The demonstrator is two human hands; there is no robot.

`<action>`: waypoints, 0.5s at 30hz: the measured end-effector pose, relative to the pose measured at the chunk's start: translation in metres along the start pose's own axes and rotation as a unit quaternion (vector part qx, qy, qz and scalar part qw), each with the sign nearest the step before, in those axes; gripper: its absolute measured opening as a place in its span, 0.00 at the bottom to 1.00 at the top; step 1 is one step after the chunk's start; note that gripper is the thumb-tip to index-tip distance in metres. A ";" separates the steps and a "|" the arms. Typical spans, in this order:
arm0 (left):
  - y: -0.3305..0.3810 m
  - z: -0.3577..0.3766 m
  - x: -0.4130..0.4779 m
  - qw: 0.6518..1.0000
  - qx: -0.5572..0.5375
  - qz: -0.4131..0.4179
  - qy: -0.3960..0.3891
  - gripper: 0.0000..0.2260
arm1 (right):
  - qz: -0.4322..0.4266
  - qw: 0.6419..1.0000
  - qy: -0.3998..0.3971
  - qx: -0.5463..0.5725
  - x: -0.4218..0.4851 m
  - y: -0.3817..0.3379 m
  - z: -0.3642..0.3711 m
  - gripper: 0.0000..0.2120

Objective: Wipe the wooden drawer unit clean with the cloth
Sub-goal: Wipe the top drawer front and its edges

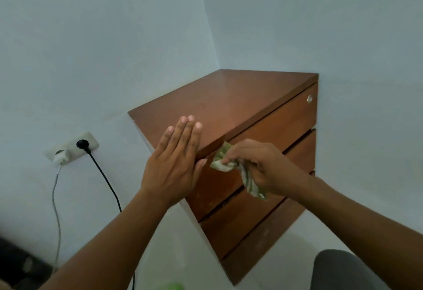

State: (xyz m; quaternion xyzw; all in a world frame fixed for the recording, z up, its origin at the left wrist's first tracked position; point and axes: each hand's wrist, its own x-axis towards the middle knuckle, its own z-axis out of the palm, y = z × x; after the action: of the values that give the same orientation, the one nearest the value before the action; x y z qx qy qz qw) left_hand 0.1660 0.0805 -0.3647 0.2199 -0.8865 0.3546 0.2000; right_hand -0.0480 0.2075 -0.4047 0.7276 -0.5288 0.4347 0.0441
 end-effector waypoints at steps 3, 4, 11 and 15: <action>0.000 -0.001 0.000 1.000 0.008 0.009 0.014 0.32 | 0.067 0.973 0.219 0.026 -0.022 0.005 0.010 0.17; 0.000 -0.002 0.001 1.000 0.016 0.017 0.017 0.31 | 0.103 0.950 0.294 0.028 -0.025 0.003 0.016 0.17; 0.016 -0.001 0.012 0.981 0.067 0.178 0.039 0.25 | 0.185 0.913 0.349 0.098 -0.034 -0.037 0.141 0.18; 0.025 0.008 0.028 0.963 0.121 0.240 -0.002 0.27 | 0.196 0.926 0.314 0.073 -0.032 -0.033 0.185 0.24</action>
State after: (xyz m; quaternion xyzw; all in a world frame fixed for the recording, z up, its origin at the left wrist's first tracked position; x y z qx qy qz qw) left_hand 0.1283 0.0841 -0.3688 0.0241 -0.8642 0.4962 0.0798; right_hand 0.0853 0.1485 -0.5275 0.4369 -0.5873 0.6779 0.0683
